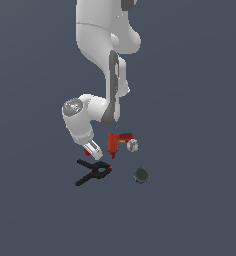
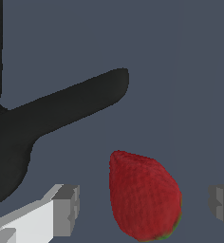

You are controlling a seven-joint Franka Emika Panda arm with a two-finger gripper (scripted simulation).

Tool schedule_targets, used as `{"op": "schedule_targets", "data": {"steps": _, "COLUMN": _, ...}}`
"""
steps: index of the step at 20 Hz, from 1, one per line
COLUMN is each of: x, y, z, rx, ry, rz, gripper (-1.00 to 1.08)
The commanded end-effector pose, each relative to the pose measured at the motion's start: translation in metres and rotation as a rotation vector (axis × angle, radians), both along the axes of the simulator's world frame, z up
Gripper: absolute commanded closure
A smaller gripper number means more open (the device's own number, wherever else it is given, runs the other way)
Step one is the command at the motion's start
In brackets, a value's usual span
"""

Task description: Pick up a designated object from a clutter of objects.

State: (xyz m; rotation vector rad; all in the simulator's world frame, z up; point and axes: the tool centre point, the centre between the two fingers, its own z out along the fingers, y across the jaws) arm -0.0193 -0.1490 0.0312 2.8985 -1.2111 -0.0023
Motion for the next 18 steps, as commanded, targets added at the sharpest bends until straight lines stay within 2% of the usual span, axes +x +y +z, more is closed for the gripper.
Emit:
{"op": "schedule_targets", "data": {"steps": 1, "x": 0.0006, "y": 0.0000, "z": -0.0064, "rx": 0.000, "ry": -0.001, "rz": 0.000, "gripper": -0.92}}
{"op": "schedule_targets", "data": {"steps": 4, "x": 0.0008, "y": 0.0000, "z": -0.0088, "rx": 0.000, "ry": -0.001, "rz": 0.000, "gripper": -0.92}}
{"op": "schedule_targets", "data": {"steps": 5, "x": 0.0008, "y": 0.0000, "z": -0.0088, "rx": 0.000, "ry": -0.001, "rz": 0.000, "gripper": 1.08}}
{"op": "schedule_targets", "data": {"steps": 18, "x": 0.0002, "y": -0.0007, "z": -0.0062, "rx": 0.000, "ry": -0.002, "rz": -0.001, "gripper": 1.08}}
